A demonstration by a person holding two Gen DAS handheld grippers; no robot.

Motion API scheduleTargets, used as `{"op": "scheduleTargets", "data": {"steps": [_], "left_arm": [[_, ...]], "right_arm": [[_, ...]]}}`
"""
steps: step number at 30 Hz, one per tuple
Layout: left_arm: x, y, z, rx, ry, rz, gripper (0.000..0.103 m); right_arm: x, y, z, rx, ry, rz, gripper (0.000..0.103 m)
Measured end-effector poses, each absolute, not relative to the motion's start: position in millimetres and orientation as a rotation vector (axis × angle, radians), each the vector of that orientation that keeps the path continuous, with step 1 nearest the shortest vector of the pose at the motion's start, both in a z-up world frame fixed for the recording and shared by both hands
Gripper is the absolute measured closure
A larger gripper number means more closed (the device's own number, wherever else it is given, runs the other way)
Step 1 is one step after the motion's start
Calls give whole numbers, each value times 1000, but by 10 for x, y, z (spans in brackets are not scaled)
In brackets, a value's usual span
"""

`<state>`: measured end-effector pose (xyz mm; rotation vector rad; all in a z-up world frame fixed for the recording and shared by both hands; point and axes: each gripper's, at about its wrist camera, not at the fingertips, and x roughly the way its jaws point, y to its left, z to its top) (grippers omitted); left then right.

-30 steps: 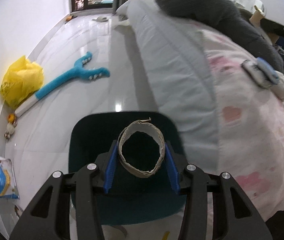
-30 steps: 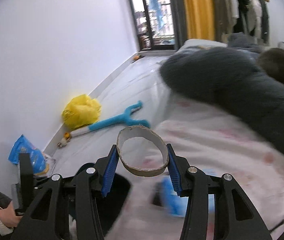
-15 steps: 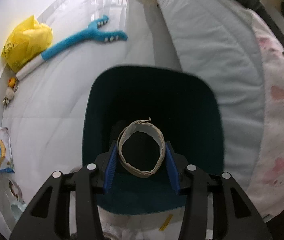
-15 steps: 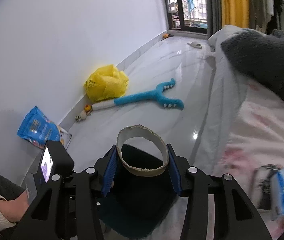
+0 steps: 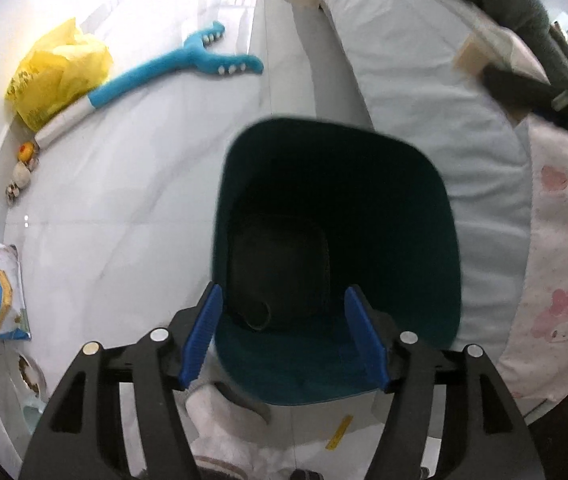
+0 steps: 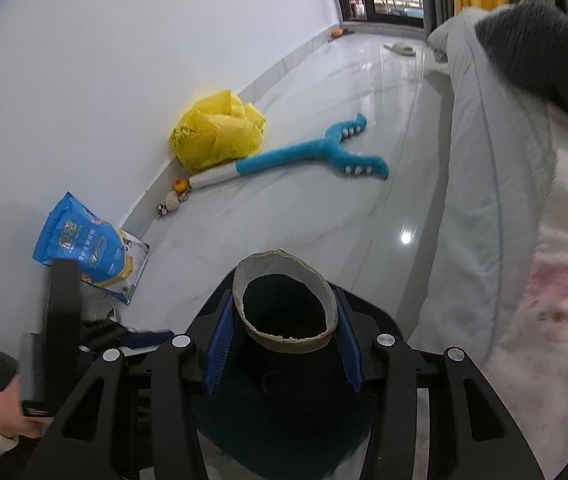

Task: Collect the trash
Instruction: 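Open the left tool to drop the cardboard core into the bin, then move the left tool back over the bed toward the black curved piece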

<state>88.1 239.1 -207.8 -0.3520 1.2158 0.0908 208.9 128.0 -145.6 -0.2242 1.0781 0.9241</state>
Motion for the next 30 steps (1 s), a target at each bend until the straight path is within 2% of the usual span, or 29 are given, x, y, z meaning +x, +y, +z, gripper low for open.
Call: {"op": "scheduleTargets", "data": {"steps": [10, 15, 24, 25, 28, 30], "left_arm": [[751, 2487, -1467, -296, 973, 83, 37], [738, 2470, -1232, -294, 911, 56, 37], [681, 2462, -909, -270, 839, 55, 45], [673, 2459, -872, -269, 828, 58, 45], [645, 2436, -735, -270, 793, 60, 45], [634, 2412, -636, -264, 766, 57, 45]], "right_arm": [[2091, 1489, -1999, -216, 1223, 892, 54], [2071, 1554, -2283, -265, 1276, 862, 54], [1930, 1657, -2577, -368, 1333, 846, 53], [1921, 1665, -2592, -368, 1339, 848, 53], [1869, 1662, -2572, -382, 1346, 859, 38], [1828, 1644, -2526, -384, 1338, 862, 35]]}}
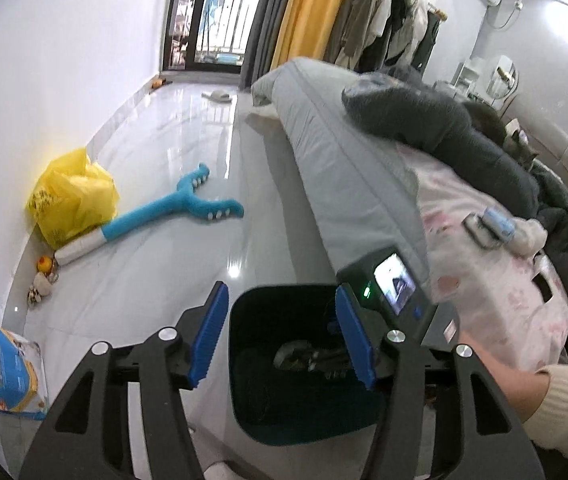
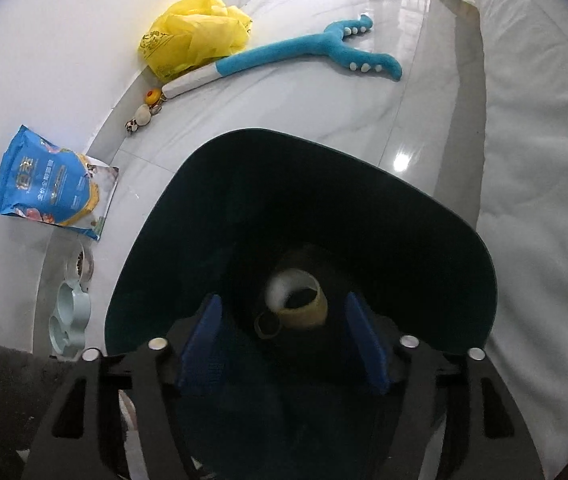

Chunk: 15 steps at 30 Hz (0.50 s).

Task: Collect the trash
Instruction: 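Move the left tool back over the bed toward the black curved piece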

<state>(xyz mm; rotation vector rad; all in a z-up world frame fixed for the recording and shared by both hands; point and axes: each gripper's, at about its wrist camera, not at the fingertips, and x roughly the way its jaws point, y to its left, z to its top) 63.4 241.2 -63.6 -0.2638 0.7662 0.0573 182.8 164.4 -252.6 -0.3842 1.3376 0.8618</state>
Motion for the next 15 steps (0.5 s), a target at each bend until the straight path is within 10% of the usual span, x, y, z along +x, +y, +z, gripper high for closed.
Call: {"op": "scheduleTargets", "data": {"steps": [15], "left_arm": [[678, 2116, -26, -240, 628, 52, 39]], "right_arm": [[1602, 1358, -1591, -342, 1121, 960, 35]]}}
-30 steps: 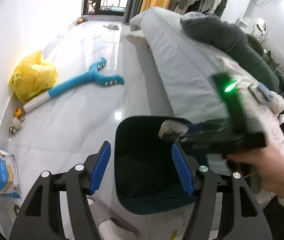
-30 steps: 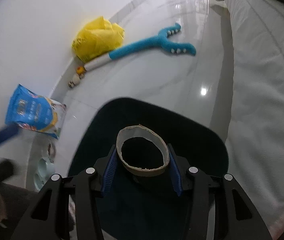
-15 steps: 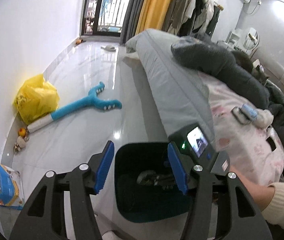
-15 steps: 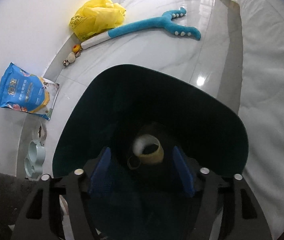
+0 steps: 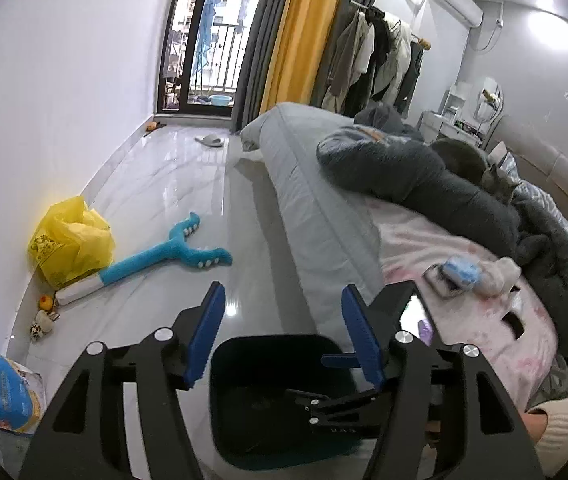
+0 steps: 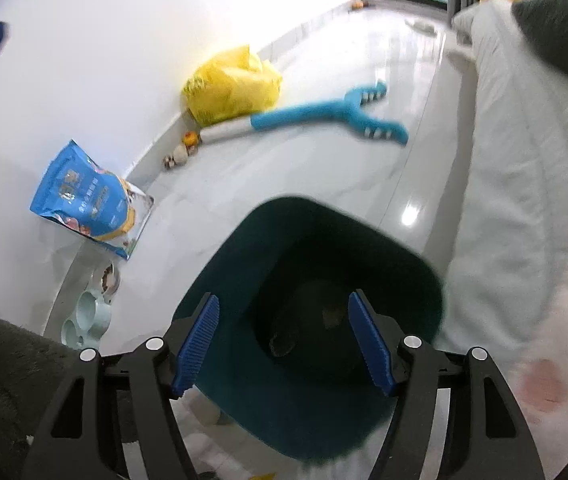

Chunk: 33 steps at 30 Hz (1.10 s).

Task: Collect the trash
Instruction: 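Move the left tool back over the bed toward the black curved piece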

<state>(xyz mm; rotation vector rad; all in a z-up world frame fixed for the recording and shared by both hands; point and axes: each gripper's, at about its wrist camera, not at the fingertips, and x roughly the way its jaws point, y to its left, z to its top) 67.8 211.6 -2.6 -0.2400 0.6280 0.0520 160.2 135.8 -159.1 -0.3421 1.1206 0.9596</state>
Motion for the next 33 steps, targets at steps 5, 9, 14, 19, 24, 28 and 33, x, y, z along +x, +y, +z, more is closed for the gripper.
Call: {"op": "scheduleTargets", "data": {"steps": [5, 9, 14, 19, 24, 28, 33], "left_arm": [[740, 1959, 78, -236, 610, 44, 34], [811, 1792, 128, -233, 601, 27, 30], [915, 1468, 141, -215, 604, -33, 25], [1021, 1145, 72, -192, 627, -84, 23], [1111, 799, 10, -152, 637, -138, 20], [1172, 560, -44, -133, 648, -187, 20], [1192, 260, -65, -87, 637, -216, 19]], "right_arm": [[1563, 1042, -1242, -321, 1020, 993, 30], [1555, 722, -1045, -307, 968, 984, 30], [1641, 230, -811, -270, 923, 948, 29], [1789, -259, -678, -237, 895, 898, 28], [1927, -680, -629, -163, 893, 871, 28], [1927, -917, -621, -180, 876, 849, 28], [1978, -1289, -613, -146, 869, 817, 28]]}}
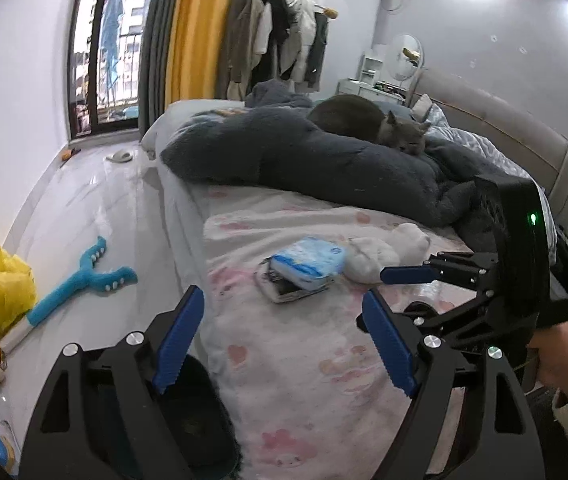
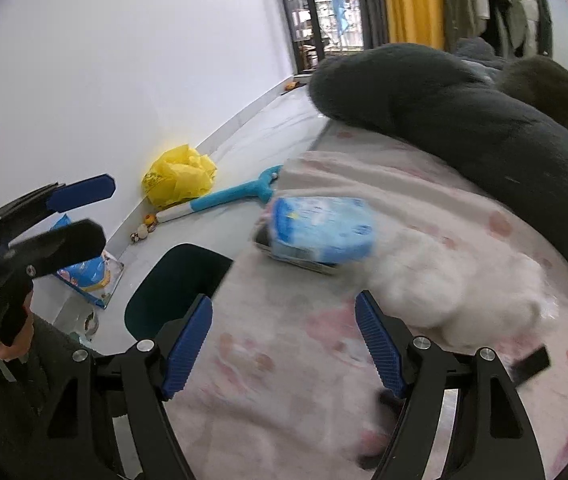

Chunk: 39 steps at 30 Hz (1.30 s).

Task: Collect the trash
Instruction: 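Move the left tool back over the bed toward the black curved piece, then close the left tool on the black curved piece while the right tool grasps the bubble-wrap roll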

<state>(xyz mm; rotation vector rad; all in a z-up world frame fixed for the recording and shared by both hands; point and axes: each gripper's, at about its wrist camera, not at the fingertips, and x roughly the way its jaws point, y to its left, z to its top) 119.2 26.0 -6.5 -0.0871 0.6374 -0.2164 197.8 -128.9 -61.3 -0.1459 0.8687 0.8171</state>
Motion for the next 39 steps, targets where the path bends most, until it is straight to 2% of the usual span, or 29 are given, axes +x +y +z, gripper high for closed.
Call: {"op": "scheduleTargets", "data": {"steps": [16, 36, 38, 39], "left_arm": [[1317, -582, -258, -14, 665, -398, 17], [1441, -1209, -557, 64, 734, -520, 14], [1473, -1245, -595, 54, 747, -527, 13], [1475, -1251, -609, 48, 753, -530, 13]], "right_arm": [[2217, -2183, -777, 45, 916, 762, 28], [2213, -2661, -918, -70, 886, 592, 28], [2240, -2661, -934, -88, 877, 576, 38], [2260, -2641, -954, -111, 876, 563, 39]]}}
